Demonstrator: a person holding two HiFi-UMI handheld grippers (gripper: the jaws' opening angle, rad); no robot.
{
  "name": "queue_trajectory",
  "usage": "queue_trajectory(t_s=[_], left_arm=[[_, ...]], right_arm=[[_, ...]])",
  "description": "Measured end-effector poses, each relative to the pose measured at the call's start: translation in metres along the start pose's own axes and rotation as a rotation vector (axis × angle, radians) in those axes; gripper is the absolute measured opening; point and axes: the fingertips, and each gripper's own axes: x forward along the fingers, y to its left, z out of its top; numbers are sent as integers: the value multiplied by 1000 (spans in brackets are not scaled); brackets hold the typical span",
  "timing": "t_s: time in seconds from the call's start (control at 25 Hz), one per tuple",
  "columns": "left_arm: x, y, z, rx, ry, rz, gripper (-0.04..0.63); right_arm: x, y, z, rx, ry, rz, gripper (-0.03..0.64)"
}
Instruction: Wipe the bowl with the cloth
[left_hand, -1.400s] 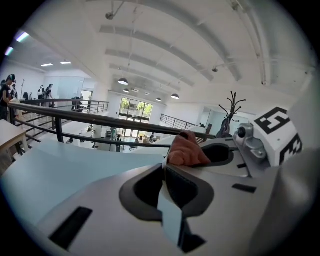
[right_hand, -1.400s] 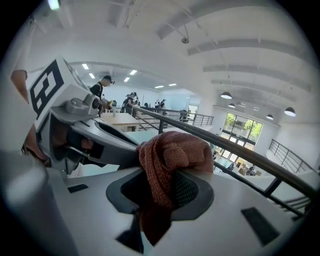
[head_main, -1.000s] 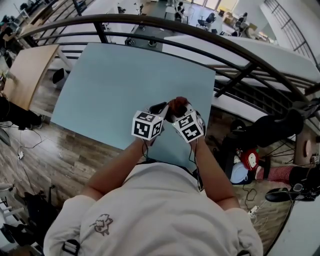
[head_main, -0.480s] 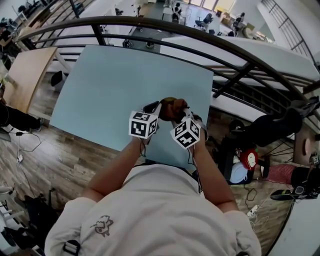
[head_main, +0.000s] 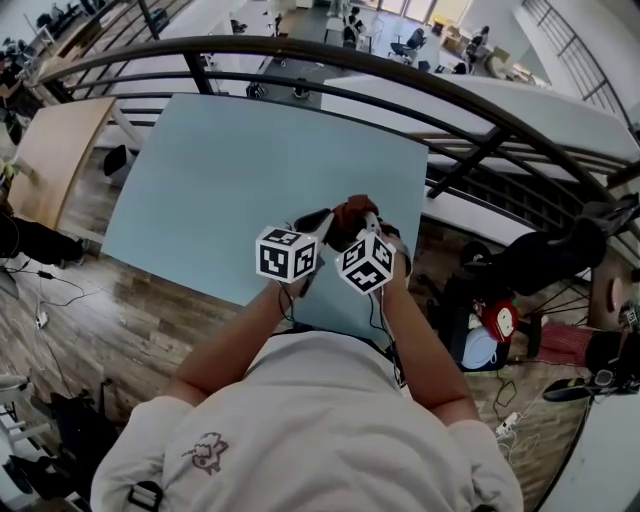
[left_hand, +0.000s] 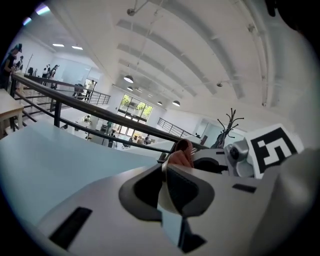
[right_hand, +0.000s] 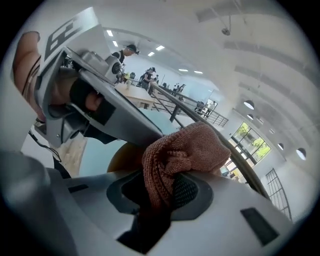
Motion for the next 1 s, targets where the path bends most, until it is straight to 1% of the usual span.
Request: queue_trajectory(t_s=[0.2, 0.32, 0.4, 0.44, 0.52, 0.6, 0.68, 0.8, 1.0], left_arm=[[-5, 10, 5, 28, -26, 35, 35], [-6, 18, 5, 49, -20, 64, 35], [-8, 27, 1, 52, -9, 87, 31], [-9, 31, -1, 51, -1, 91, 30], [-9, 32, -4, 49, 15, 87, 31], [-8, 27, -5, 49, 28, 71, 31], [-5, 15, -5, 44, 42, 29, 31], [-1, -2, -4, 47, 50, -26, 29], [-4, -1, 0, 37, 36, -28, 29]], right_arm=[[5, 27, 1, -3, 17, 129, 114], [1, 38, 1, -43, 37, 163, 110], [-1, 34, -4, -88, 68, 141, 110], [-3, 29, -7, -109, 80, 115, 110], [-7, 14, -10, -144, 86, 35, 110], [-12, -3, -8, -167, 71, -57, 110], [-15, -14, -2, -180, 53, -112, 112], [-12, -12, 2, -211, 60, -118, 111], [-7, 4, 3, -179, 49, -47, 110]])
